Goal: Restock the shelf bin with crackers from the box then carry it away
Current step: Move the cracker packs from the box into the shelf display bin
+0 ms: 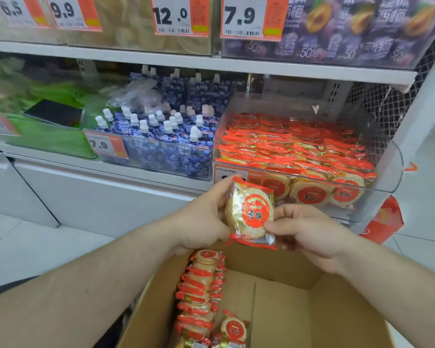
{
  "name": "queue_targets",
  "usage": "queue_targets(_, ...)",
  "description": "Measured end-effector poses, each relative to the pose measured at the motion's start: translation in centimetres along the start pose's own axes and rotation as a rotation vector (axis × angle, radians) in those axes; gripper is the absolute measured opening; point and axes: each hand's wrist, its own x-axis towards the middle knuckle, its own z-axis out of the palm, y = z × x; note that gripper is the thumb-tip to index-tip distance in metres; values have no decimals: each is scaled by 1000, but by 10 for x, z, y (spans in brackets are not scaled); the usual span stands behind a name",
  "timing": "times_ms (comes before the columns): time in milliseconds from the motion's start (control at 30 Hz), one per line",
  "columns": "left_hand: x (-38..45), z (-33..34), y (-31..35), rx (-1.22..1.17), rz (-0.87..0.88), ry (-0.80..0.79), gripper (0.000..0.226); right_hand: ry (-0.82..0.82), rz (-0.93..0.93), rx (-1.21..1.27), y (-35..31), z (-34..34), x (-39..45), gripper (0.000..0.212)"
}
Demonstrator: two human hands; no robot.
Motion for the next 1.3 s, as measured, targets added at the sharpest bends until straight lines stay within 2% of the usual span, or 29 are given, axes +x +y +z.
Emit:
queue_targets(100,4,7,10,-76,-14,48,87,127,-85,-48,-7,-2,1,19)
queue_targets(167,7,11,12,-79,-9,94,70,161,-103,-55,-7,-1,0,23)
queue_targets(233,9,15,13,-42,25,128,65,173,-99,-83,-6,0,-1,28)
queue_targets(300,10,18,12,17,63,146,78,257,-133,-226,-7,-2,-3,41)
queue_targets(400,12,21,11,124,148,115,96,459,-421,-688,-14,-7,-13,61)
queue_targets(500,16,24,8,240,253,80,104,336,-612,-935,-19,-7,-22,83)
queue_targets(600,19,30,7,344,307,72,109,251,-622,-1006,-18,-6,-23,77)
queue_targets(700,23,35,8,526,366,177,101,278,-644,-1041,-22,-15,-24,62)
queue_targets(800,35,38,7,922,475,336,91,467,-715,-1100,-36,-40,-27,55)
queue_targets(900,46,40,4,1265,409,350,95,741,-771,-1067,-56,-70,-35,49)
queue_targets(967,52,42,-2,1322,299,281,97,824,-737,-1086,-60,-88,-35,46)
queue_targets(1033,56,45,-3,1328,259,253,97,862,-645,-1161,-57,-106,-29,45)
queue_targets(1200,59,48,-3,1280,260,274,95,866,-405,-1422,-47,-129,-17,38)
queue_targets(1300,59,45,-5,1290,264,276,93,809,-285,-1515,-42,-131,-10,44)
